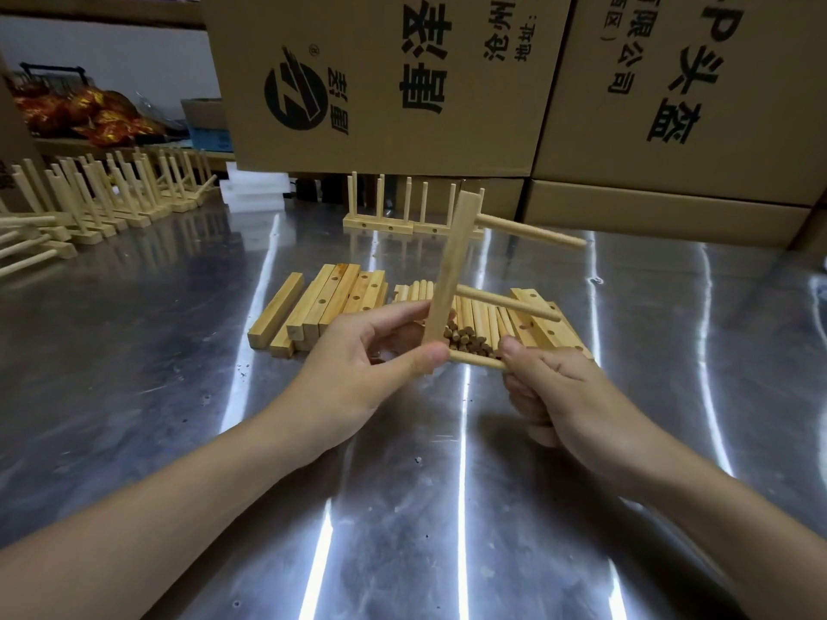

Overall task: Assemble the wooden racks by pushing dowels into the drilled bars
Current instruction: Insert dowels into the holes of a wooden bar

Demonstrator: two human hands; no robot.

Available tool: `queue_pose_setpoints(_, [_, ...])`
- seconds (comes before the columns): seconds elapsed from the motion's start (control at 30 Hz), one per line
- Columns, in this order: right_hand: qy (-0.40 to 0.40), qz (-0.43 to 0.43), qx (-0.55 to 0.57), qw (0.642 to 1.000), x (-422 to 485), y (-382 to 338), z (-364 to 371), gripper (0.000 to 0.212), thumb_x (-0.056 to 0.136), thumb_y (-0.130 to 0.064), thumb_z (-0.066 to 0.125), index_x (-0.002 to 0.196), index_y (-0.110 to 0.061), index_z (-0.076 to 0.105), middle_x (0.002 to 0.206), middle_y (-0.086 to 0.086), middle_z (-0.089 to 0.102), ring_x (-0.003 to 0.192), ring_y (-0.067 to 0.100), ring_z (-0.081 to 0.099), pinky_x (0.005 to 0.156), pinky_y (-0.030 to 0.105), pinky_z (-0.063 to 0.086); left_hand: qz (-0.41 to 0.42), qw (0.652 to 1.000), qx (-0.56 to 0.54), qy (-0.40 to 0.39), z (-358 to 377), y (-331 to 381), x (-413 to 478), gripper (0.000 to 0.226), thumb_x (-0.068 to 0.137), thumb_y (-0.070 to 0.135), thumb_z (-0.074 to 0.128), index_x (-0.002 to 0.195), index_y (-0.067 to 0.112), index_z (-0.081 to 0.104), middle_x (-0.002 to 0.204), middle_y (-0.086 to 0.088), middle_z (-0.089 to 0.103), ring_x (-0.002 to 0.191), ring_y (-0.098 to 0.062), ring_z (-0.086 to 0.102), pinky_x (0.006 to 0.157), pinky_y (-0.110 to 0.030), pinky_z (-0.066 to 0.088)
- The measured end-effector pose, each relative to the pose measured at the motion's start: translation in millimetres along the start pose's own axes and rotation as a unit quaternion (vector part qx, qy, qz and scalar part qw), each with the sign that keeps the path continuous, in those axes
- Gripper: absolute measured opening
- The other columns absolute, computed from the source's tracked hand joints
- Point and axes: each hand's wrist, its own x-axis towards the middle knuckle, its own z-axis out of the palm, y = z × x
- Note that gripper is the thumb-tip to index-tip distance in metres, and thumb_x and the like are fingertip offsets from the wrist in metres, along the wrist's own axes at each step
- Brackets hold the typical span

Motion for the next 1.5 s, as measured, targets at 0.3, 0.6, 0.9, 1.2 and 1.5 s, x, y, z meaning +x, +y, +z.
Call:
queue_pose_setpoints(0.3, [0.079,-0.172,-0.225,0.956,0,-10,-7,0.034,0.107,-0.047,0.057,0.082,-0.025,0.062,0.065,-0.013,0.050,0.059,0.006,0.044,0.056,0.015,0.032,-0.119,0.988,-0.096,0.029,-3,-6,6,0.039,0.090,0.048,0.080,0.124,0.031,0.079,0.107,0.003,0.080,0.094,-0.011,0.075,0.081,-0.038,0.056])
queue_pose_setpoints(0.6, [0.052,-0.148,-0.259,0.953,-4,-7,-5,0.041,0.110,-0.041,0.049,0.071,-0.028,0.046,0.062,-0.014,0.042,0.061,0.007,0.041,0.059,0.020,0.030,-0.107,0.988,-0.107,0.000,-2,-6,2,0.034,0.093,0.040,0.077,0.126,0.032,0.078,0.112,0.000,0.079,0.096,-0.010,0.073,0.085,-0.036,0.058])
queue_pose_setpoints(0.9, [-0.011,0.046,0.031,0.998,-3,-19,-3,0.050,0.107,-0.037,0.056,0.059,-0.027,0.044,0.061,-0.004,0.025,0.054,0.013,0.017,0.047,0.024,0.018,0.008,1.000,-0.023,0.009,1,-1,0,0.035,0.093,0.038,0.077,0.128,0.044,0.075,0.116,0.002,0.080,0.101,-0.016,0.076,0.080,-0.020,0.058])
queue_pose_setpoints(1.2, [0.088,-0.073,-0.066,0.991,3,-10,-11,0.049,0.104,-0.060,0.049,0.087,-0.017,0.066,0.061,-0.011,0.043,0.055,0.006,0.038,0.052,0.020,0.031,-0.087,0.982,-0.147,0.079,0,-5,7,0.059,0.083,0.031,0.082,0.138,0.018,0.064,0.117,-0.007,0.079,0.097,-0.017,0.076,0.068,-0.023,0.061])
queue_pose_setpoints(1.5, [0.198,-0.097,-0.446,0.868,15,21,-41,0.021,0.100,-0.036,0.065,0.116,-0.027,0.074,0.116,-0.007,0.057,0.115,0.011,0.040,0.091,0.025,0.036,-0.094,0.973,-0.166,0.133,-9,-6,11,0.059,0.076,0.032,0.090,0.127,0.022,0.064,0.118,-0.009,0.079,0.108,-0.029,0.077,0.075,-0.030,0.063])
